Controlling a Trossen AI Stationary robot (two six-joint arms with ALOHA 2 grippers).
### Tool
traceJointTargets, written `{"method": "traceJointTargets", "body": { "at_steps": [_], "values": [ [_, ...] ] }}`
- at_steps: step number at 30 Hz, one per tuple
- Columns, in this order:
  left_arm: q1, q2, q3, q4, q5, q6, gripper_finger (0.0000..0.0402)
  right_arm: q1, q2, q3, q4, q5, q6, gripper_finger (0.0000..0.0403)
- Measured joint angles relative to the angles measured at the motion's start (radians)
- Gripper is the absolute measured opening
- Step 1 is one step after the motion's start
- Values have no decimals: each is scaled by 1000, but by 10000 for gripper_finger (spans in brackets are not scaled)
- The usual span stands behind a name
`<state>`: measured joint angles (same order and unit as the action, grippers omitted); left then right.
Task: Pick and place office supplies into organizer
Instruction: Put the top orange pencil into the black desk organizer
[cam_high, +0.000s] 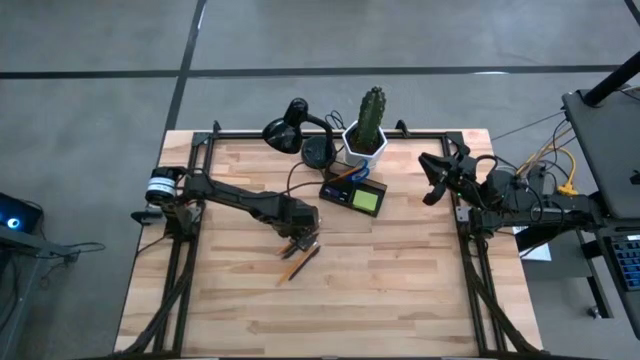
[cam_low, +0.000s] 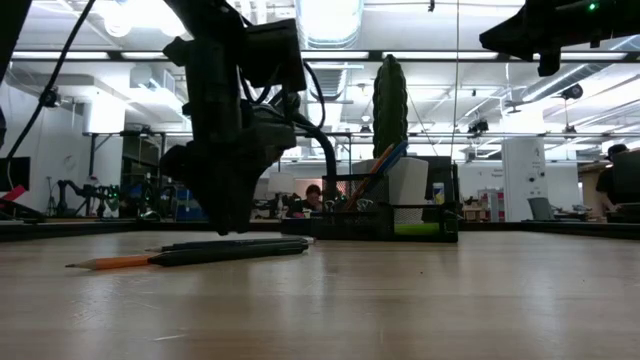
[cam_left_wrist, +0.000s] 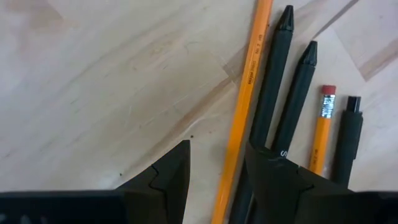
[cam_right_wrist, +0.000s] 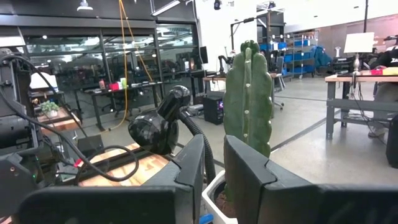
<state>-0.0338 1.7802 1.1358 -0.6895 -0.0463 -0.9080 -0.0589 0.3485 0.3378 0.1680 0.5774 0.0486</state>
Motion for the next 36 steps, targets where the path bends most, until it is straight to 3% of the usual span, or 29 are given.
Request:
{"method": "traceJointTargets", "body": {
  "at_steps": [36],
  "values": [
    [-1, 0, -29, 67, -15, 22, 138, 0, 0, 0, 0, 0, -4, 53]
  ]
}}
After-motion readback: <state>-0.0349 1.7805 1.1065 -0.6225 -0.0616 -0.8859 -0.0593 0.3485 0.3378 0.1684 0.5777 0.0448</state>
